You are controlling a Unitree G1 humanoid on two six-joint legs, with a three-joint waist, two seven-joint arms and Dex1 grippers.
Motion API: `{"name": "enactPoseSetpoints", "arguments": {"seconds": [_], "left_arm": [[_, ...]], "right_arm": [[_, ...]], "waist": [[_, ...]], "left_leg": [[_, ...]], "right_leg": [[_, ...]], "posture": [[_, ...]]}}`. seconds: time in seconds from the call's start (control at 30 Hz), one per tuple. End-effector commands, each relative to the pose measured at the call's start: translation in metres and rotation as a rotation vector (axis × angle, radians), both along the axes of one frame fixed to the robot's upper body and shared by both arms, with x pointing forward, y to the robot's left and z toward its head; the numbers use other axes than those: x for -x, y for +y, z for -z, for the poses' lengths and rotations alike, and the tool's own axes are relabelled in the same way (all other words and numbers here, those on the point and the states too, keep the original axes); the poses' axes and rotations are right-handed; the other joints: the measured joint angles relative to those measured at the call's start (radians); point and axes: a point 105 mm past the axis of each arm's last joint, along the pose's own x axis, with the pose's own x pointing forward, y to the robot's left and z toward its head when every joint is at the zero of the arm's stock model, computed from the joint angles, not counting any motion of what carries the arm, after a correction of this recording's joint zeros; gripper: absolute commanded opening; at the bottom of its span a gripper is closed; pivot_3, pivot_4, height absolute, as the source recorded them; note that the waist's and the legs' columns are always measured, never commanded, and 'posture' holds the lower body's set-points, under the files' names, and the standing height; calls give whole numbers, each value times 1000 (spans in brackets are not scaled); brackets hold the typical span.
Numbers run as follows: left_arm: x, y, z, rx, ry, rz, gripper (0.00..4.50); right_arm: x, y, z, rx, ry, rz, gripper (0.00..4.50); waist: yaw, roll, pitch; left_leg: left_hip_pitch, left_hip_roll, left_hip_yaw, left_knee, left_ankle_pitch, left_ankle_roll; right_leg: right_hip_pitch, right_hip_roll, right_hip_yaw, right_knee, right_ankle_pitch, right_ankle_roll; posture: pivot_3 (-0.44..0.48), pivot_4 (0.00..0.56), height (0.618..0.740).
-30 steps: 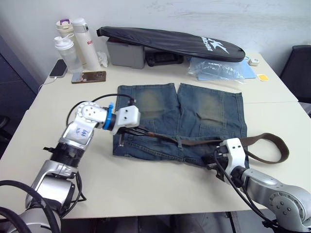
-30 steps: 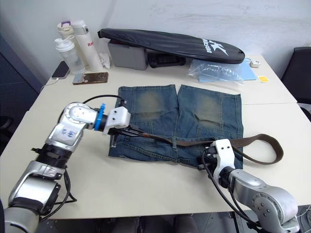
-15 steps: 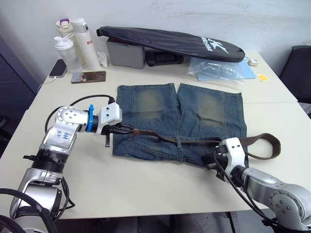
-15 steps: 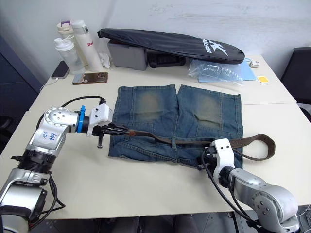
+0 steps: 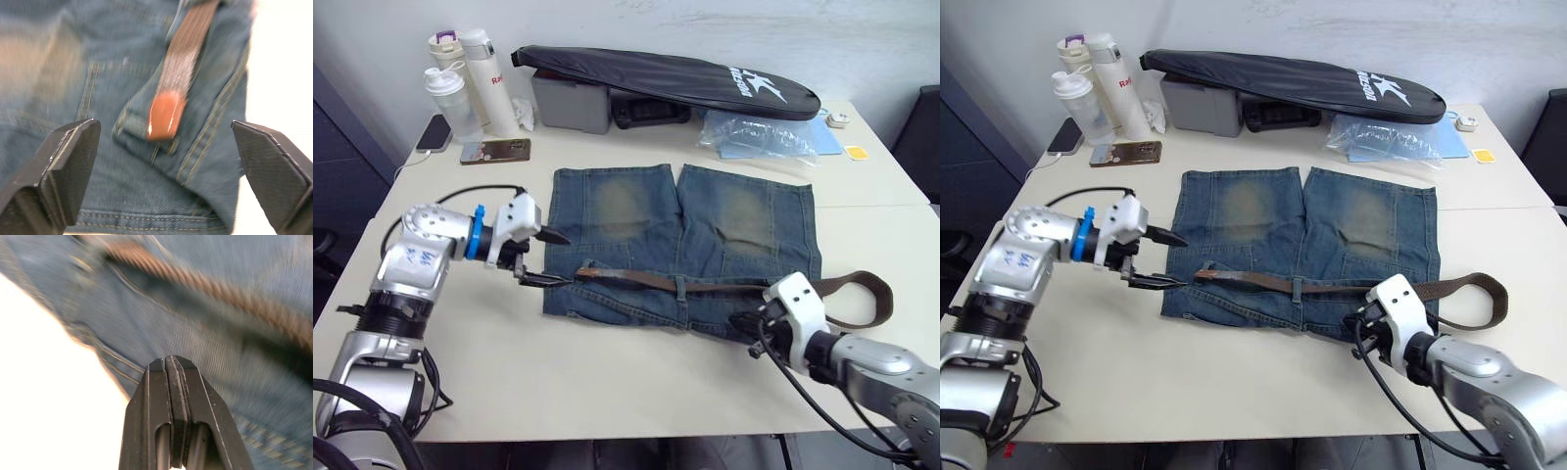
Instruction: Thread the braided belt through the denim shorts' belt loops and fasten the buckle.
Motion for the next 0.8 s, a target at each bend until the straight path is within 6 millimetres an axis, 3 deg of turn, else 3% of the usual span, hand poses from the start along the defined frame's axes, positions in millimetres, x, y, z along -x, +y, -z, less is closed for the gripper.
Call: {"name": "enactPoseSetpoints", "arguments": {"seconds": [0.03, 0.13, 0.3, 0.6, 0.7, 0.8], "left_arm": [[16, -6, -19, 70, 59, 65, 4500], [35, -18, -23, 92, 141, 139, 4500], [53, -33, -19, 105, 188, 179, 4500], [60, -37, -12, 88, 190, 164, 4500], [60, -37, -9, 82, 184, 153, 4500], [62, -37, -7, 87, 190, 146, 4500]], "right_arm": [[16, 0, -12, 41, 36, -106, 872], [29, -12, -14, 137, 110, -147, 2234], [10, -21, -11, 328, -58, -163, 4124], [-1, -20, 34, 381, -28, -162, 4124], [-3, -30, 43, 436, 1, -153, 3346], [-3, -45, 45, 516, -2, -159, 2089]], "waist": [[-1, -2, 2], [-1, -3, 4], [-4, -3, 5], [-2, -4, 7], [-1, -3, 7], [1, -3, 7]], "left_leg": [[0, 0, 0, 1, 0, 0], [1, 3, 0, 3, 0, 0], [2, 3, 1, 4, 0, 0], [3, 3, 2, 6, 1, -1], [3, 3, 2, 7, 1, -1], [4, 3, 1, 7, 0, -1]], "right_leg": [[1, 1, 0, 0, 0, 0], [2, 4, 1, -1, 0, 0], [2, 6, 3, -2, 0, 1], [2, 7, 5, 0, 0, 1], [2, 6, 5, 0, 0, 1], [4, 6, 5, 0, 0, 1]], "posture": [[0, 150, 740], [0, 150, 740], [0, 150, 740], [0, 150, 740], [0, 150, 740], [0, 150, 740]]}}
